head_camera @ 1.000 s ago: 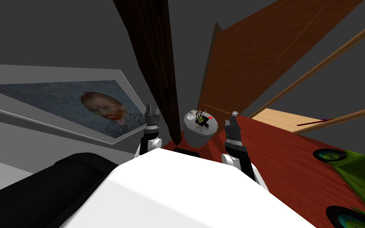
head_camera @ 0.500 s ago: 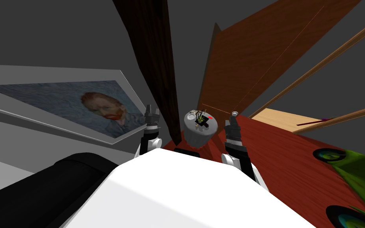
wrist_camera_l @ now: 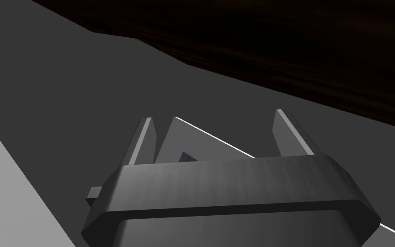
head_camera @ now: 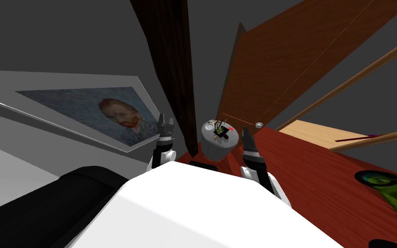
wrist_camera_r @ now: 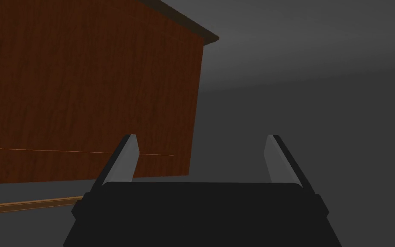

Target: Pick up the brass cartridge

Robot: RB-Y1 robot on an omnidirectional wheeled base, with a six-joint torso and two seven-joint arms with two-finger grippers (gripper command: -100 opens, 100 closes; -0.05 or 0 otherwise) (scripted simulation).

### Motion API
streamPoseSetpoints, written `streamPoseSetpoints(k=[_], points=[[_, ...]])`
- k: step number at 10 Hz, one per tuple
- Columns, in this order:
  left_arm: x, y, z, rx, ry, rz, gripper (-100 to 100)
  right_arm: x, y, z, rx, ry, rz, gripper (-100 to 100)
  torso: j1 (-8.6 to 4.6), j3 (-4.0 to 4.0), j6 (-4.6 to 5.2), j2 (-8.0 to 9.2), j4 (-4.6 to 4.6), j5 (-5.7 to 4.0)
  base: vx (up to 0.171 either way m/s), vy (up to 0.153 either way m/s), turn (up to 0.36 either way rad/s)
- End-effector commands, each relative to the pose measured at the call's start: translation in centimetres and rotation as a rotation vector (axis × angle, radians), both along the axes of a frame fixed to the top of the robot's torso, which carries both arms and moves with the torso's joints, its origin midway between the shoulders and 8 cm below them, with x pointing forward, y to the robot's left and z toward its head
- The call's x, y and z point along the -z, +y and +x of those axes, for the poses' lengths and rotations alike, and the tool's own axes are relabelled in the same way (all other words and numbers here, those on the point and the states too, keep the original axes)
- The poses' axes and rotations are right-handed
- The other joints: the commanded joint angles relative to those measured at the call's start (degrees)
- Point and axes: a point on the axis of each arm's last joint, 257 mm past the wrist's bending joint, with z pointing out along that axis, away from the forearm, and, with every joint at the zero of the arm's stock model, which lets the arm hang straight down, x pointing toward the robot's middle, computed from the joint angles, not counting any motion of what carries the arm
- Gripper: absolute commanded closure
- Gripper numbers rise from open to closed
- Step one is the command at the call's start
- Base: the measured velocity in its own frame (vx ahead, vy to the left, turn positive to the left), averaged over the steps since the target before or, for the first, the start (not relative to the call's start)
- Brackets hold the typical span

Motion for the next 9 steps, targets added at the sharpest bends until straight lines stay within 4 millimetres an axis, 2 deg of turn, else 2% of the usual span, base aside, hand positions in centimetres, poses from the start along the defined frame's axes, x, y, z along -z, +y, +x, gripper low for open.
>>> streamPoseSetpoints(k=[1,2,4,5,9], points=[[0.0,0.0,0.0,0.0,0.0,0.0,0,0.8,0.9,0.5,-0.004,0.002,-0.103,-100,0.0,0.0,0.0,0.0,0.0,0.0,-0.025,-0.028,0.134],[0.0,0.0,0.0,0.0,0.0,0.0,0,0.9,0.9,0.5,-0.003,0.002,-0.109,-100,-0.03,0.01,0.0,0.01,0.0,-0.01,-0.018,-0.02,0.022],[0.0,0.0,0.0,0.0,0.0,0.0,0,2.2,2.2,1.2,-0.014,0.003,-0.253,-100,0.01,0.0,0.01,0.0,0.0,0.0,-0.022,-0.023,0.117],[0.0,0.0,0.0,0.0,0.0,0.0,0,2.3,2.4,1.2,-0.014,0.003,-0.266,-100,-0.01,0.01,0.0,0.02,0.0,0.0,-0.024,-0.023,0.105],[0.0,0.0,0.0,0.0,0.0,0.0,0,5.3,4.5,2.3,-0.043,-0.003,-0.522,-100,0.01,0.0,0.04,0.0,0.0,0.0,-0.031,-0.023,0.15]])
